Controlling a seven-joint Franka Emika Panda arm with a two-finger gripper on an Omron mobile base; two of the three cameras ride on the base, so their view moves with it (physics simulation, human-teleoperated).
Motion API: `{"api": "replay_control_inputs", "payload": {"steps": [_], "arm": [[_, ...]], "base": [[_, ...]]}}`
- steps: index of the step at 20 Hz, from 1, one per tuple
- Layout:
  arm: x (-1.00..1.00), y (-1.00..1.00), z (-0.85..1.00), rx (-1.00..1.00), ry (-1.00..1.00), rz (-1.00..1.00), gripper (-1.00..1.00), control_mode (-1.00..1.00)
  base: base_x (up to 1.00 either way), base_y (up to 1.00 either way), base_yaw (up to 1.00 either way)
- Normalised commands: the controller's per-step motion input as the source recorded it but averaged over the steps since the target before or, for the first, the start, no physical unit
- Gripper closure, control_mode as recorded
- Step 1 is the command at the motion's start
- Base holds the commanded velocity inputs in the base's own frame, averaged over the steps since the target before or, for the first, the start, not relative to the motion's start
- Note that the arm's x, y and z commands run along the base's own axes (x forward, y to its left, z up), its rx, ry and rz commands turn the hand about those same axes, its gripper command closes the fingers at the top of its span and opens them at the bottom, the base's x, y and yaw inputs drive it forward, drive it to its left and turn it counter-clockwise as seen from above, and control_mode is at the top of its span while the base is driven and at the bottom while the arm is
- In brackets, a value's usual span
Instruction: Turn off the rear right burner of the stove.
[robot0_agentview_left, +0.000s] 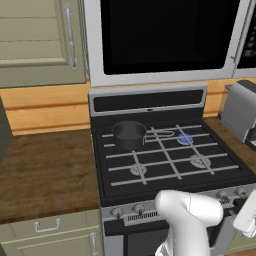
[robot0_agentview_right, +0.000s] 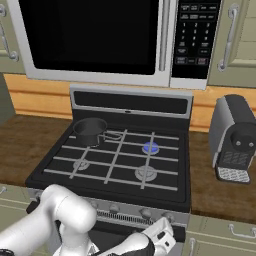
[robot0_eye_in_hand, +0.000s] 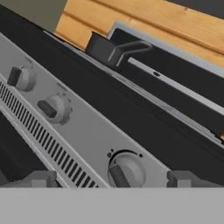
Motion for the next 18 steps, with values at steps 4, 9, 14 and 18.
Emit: {"api": "replay_control_inputs", "payload": {"steps": [4, 9, 14, 18], "arm": [[0.54, 0.0, -0.06, 0.0, 0.0, 0.0, -1.0, -1.0], [0.37, -0.03, -0.17, -0.01, -0.02, 0.0, -1.0, -1.0], [0.04, -0.14, -0.28, -0.05, -0.01, 0.05, -1.0, -1.0], [0.12, -0.16, -0.39, -0.05, -0.01, 0.1, -1.0, -1.0]], "base": [[0.0, 0.0, 0.0], [0.0, 0.0, 0.0], [0.0, 0.0, 0.0], [0.0, 0.0, 0.0]]}}
